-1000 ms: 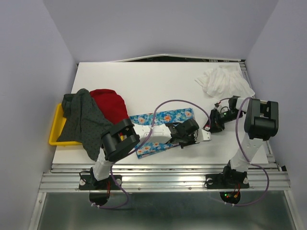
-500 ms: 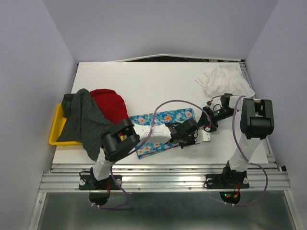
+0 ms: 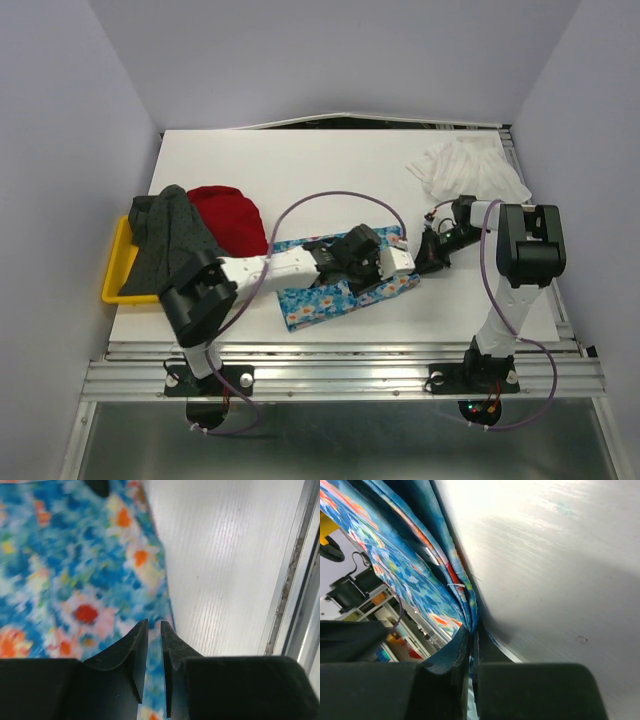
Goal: Fold and stack the skirts
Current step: Fold the skirt
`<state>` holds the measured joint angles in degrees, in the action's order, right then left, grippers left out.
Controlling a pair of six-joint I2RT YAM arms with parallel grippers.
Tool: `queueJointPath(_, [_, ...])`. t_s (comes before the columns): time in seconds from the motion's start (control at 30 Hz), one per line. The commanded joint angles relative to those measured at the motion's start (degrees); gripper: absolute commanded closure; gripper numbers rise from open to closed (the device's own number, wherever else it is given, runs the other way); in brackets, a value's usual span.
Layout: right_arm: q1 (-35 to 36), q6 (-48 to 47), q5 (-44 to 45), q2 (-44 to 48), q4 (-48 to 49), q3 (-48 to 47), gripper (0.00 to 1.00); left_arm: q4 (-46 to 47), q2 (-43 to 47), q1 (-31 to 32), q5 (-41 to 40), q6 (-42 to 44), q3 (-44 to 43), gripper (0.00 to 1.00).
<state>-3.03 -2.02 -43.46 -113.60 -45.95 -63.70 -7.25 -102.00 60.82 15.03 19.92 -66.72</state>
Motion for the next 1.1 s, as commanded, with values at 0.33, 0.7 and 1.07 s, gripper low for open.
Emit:
queueJointPath(0.33, [0.13,-11.15,23.33,2.07,5.44,0.95,0.99,-16.74,-0.11,-20.39,-4.39,0.82,-0.51,0.76])
queueJointPath(0.7, [1.71,-19.33,15.0,8.3,-5.7,3.15,0.83,-14.29,-16.21,-21.88,-7.99,0.81,-10.61,0.85])
queueJointPath(1.07, [-7.26,-22.68,7.0,4.19,-11.26,-27.85,0.34,-10.69,-20.61,-21.09,-6.06,21.11,-20.91,0.85])
